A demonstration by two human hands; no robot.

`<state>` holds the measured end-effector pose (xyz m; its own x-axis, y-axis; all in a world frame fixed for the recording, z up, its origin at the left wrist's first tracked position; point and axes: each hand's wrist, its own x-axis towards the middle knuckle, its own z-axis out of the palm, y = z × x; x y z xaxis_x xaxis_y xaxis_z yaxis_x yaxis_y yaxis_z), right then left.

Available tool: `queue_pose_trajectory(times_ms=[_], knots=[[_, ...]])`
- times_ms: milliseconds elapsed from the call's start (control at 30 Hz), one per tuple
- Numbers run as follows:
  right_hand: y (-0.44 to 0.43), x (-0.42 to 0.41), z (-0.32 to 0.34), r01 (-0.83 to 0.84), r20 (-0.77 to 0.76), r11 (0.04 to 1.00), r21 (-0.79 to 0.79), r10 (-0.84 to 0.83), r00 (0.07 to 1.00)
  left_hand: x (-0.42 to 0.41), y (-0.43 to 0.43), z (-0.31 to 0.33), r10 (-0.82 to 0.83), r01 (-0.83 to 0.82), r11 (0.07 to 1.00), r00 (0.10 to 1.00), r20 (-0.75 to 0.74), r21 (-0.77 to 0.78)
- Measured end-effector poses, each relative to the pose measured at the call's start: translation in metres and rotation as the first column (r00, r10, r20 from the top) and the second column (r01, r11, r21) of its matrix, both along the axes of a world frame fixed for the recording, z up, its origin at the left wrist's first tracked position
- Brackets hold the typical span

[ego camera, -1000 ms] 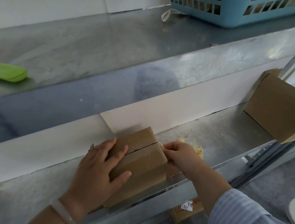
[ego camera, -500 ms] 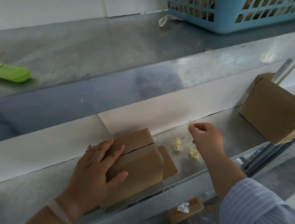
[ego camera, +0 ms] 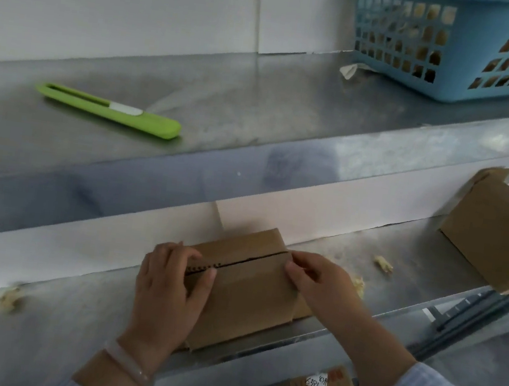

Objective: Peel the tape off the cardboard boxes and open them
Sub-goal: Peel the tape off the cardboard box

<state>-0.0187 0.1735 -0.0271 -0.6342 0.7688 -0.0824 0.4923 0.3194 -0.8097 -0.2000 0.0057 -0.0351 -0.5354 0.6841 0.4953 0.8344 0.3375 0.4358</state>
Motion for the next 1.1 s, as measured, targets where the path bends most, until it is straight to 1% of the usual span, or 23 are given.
queue_pose_trajectory(times_ms=[67, 100, 133, 200, 233, 267, 300, 333, 367, 400, 433, 467, 500, 567, 600, 700, 767, 800, 833, 900, 967, 1033, 1100], knots=[[-0.003, 0.000, 0.000, 0.012, -0.005, 0.999, 0.030, -0.012, 1.000, -0.004, -0.011, -0.004, 0.052, -0.058, 0.998, 0.982, 0.180, 0.030], [-0.004, 0.001, 0.001, 0.022, -0.006, 0.998, 0.059, -0.021, 1.000, -0.007, -0.015, -0.004, 0.088, -0.106, 0.993, 0.953, 0.290, 0.049], [-0.005, 0.001, 0.002, 0.030, -0.013, 0.996, 0.085, -0.029, 0.999, -0.008, -0.018, -0.002, 0.127, -0.165, 0.985, 0.907, 0.403, 0.060], [-0.008, 0.000, 0.003, 0.067, -0.079, 0.996, 0.064, -0.062, 0.995, -0.008, -0.023, -0.001, 0.154, -0.237, 0.970, 0.759, 0.632, 0.048], [-0.009, -0.001, 0.003, 0.109, -0.131, 0.994, -0.009, -0.109, 0.985, -0.008, -0.025, -0.001, 0.146, -0.242, 0.970, 0.686, 0.713, 0.034], [-0.010, -0.002, 0.005, 0.143, -0.188, 0.981, -0.131, -0.166, 0.968, -0.009, -0.027, 0.000, 0.128, -0.224, 0.974, 0.633, 0.763, 0.022], [-0.012, -0.003, 0.008, 0.157, -0.222, 0.944, -0.289, -0.226, 0.948, -0.010, -0.029, 0.000, 0.103, -0.187, 0.982, 0.609, 0.787, 0.016], [-0.012, -0.003, 0.011, 0.148, -0.233, 0.883, -0.445, -0.274, 0.933, -0.011, -0.030, 0.002, 0.076, -0.141, 0.990, 0.610, 0.789, 0.013], [-0.011, -0.003, 0.014, 0.121, -0.238, 0.819, -0.561, -0.300, 0.924, -0.012, -0.031, 0.004, 0.055, -0.088, 0.996, 0.638, 0.768, 0.003], [-0.008, -0.003, 0.016, 0.086, -0.250, 0.775, -0.626, -0.304, 0.919, -0.014, -0.031, 0.007, 0.045, -0.032, 0.999, 0.682, 0.730, -0.031], [-0.006, -0.003, 0.017, 0.052, -0.262, 0.761, -0.647, -0.286, 0.922, -0.016, -0.031, 0.011, 0.036, 0.027, 0.996, 0.719, 0.694, -0.080], [-0.003, -0.003, 0.018, 0.032, -0.253, 0.774, -0.633, -0.246, 0.936, -0.017, -0.030, 0.016, 0.021, 0.082, 0.989, 0.735, 0.678, -0.121], [-0.001, -0.003, 0.019, 0.025, -0.217, 0.801, -0.599, -0.192, 0.957, -0.018, -0.029, 0.018, 0.005, 0.130, 0.981, 0.728, 0.685, -0.145], [0.003, -0.004, 0.022, -0.013, -0.116, 0.865, -0.501, -0.052, 0.992, -0.022, -0.027, 0.022, -0.020, 0.213, 0.958, 0.716, 0.698, -0.191], [0.007, -0.004, 0.024, -0.063, -0.069, 0.889, -0.453, 0.036, 0.997, -0.024, -0.025, 0.022, -0.024, 0.244, 0.944, 0.725, 0.688, -0.224], [0.015, -0.008, 0.034, -0.250, 0.045, 0.898, -0.363, 0.284, 0.958, -0.029, -0.020, 0.023, -0.021, 0.286, 0.903, 0.773, 0.634, -0.319], [0.021, -0.016, 0.038, -0.346, 0.228, 0.909, -0.233, 0.397, 0.889, -0.029, -0.012, 0.027, 0.011, 0.293, 0.873, 0.787, 0.617, -0.389], [0.023, -0.022, 0.037, -0.357, 0.319, 0.918, -0.175, 0.396, 0.861, -0.027, -0.007, 0.029, 0.041, 0.287, 0.854, 0.794, 0.607, -0.433], [0.022, -0.029, 0.035, -0.331, 0.375, 0.935, -0.130, 0.355, 0.856, -0.024, -0.001, 0.030, 0.075, 0.269, 0.840, 0.803, 0.591, -0.471], [0.014, -0.042, 0.030, -0.234, 0.437, 0.972, -0.032, 0.224, 0.871, -0.017, 0.010, 0.028, 0.144, 0.197, 0.833, 0.825, 0.546, -0.517], [0.002, -0.051, 0.024, -0.204, 0.501, 0.976, 0.076, 0.139, 0.854, -0.008, 0.016, 0.024, 0.177, 0.118, 0.845, 0.859, 0.480, -0.522], [-0.006, -0.054, 0.021, -0.190, 0.520, 0.975, 0.114, 0.105, 0.847, -0.003, 0.015, 0.019, 0.173, 0.087, 0.860, 0.877, 0.448, -0.502], [-0.006, -0.050, 0.022, -0.186, 0.486, 0.977, 0.102, 0.114, 0.867, -0.002, 0.009, 0.018, 0.127, 0.124, 0.893, 0.853, 0.506, -0.433]])
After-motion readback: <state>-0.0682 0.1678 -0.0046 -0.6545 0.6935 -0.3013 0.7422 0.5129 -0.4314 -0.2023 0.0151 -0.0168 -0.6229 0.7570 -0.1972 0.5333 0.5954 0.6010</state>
